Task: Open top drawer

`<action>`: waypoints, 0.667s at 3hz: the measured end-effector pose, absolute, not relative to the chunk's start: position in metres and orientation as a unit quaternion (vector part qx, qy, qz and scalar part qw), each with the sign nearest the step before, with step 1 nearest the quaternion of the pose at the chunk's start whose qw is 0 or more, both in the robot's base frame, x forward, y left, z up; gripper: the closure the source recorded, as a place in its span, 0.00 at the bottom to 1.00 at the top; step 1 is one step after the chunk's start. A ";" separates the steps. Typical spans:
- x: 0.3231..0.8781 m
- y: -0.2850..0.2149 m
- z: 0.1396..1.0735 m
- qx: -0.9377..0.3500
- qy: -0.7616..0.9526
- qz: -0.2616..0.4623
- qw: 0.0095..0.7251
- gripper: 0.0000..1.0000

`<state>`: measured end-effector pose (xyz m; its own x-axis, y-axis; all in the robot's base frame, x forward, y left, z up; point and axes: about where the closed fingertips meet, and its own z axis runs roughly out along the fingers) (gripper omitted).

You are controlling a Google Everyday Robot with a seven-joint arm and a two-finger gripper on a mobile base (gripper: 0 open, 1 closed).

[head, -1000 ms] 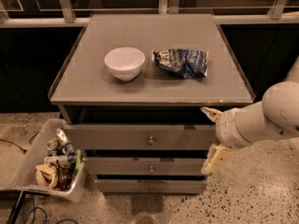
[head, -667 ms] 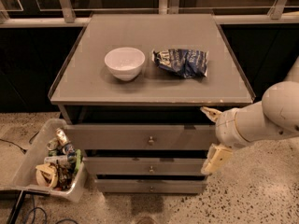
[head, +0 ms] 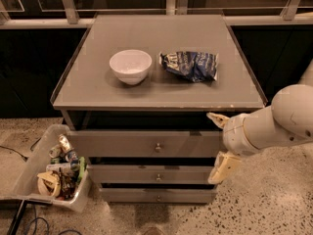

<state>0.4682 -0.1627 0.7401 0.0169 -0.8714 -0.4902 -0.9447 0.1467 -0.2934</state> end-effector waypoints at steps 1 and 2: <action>0.486 -0.160 0.711 -0.651 0.701 0.074 0.282 0.00; 0.498 -0.163 0.687 -0.649 0.706 0.075 0.274 0.00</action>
Offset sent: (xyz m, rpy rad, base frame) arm 0.0458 -0.0054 -0.0811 -0.0146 0.0672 -0.0169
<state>0.4982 -0.1626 0.6871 -0.0085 -0.8746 -0.4848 -0.9573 0.1473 -0.2489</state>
